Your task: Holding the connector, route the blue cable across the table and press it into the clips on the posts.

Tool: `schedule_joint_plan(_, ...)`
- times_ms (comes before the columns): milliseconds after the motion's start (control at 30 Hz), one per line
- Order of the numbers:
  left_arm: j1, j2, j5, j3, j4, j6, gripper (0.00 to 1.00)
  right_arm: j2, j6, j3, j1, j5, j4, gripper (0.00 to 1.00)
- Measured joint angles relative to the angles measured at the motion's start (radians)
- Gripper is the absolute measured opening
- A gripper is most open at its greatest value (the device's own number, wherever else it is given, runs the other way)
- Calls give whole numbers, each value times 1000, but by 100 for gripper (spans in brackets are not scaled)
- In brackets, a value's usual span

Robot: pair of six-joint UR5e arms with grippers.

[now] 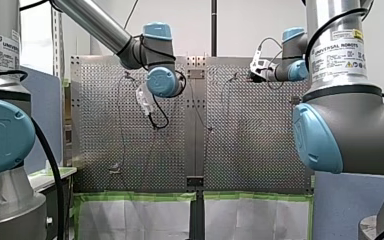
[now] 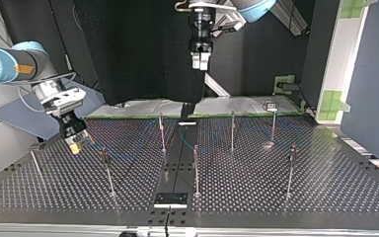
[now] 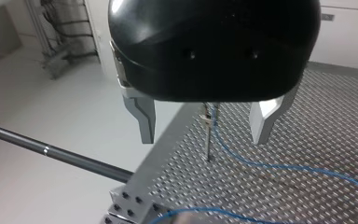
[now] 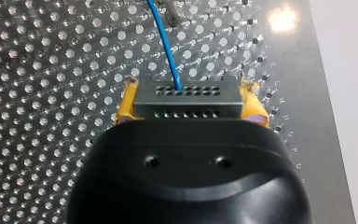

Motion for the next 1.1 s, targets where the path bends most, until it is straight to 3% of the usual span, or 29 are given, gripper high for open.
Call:
schedule_joint_plan(567, 3, -3, -9, -159, 4, 0, 100, 0, 1, 0, 1, 1, 5, 0)
schedule_joint_plan(767, 23, -42, 9, -213, 44, 4, 100, 0, 4, 0, 1, 3, 6, 0)
schedule_joint_plan(1100, 29, -68, 20, -240, 70, 12, 100, 0, 2, 0, 2, 5, 8, 0)
